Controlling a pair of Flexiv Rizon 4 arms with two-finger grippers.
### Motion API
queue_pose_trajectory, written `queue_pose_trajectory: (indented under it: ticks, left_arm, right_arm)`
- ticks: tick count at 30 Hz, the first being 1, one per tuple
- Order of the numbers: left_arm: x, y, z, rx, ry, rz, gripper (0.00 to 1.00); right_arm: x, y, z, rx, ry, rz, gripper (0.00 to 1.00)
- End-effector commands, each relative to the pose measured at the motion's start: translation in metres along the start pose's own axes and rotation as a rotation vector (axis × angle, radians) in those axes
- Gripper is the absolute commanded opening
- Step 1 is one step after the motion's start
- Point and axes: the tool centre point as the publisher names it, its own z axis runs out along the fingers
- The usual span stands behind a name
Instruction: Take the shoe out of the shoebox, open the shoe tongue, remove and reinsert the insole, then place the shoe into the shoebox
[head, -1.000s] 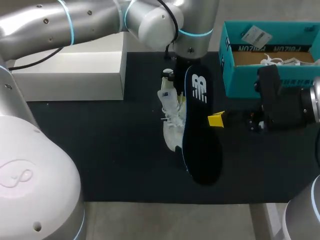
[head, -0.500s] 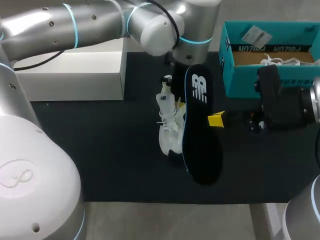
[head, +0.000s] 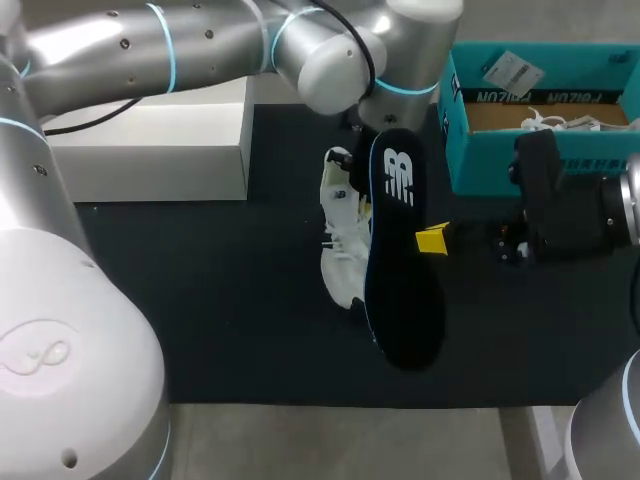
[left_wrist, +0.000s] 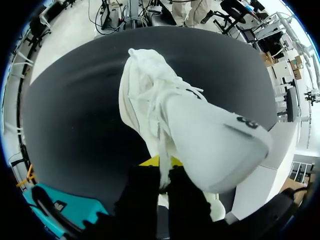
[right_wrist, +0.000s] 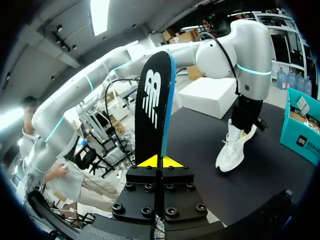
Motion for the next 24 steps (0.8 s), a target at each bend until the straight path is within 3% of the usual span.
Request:
queue_pose_trajectory:
  ticks: [1,24]
  left_arm:
    - [-0.005,0.003,0.011,0.012,-0.013,0.022,0.00]
    - [-0.026,-0.001,0.016,0.007,-0.051,0.158,0.00]
  right_arm:
    - [0.003,-0.003,0.001,-0.004,-0.007,0.001,0.00]
    - [0.003,-0.003,0.001,-0.004,-0.007,0.001,0.00]
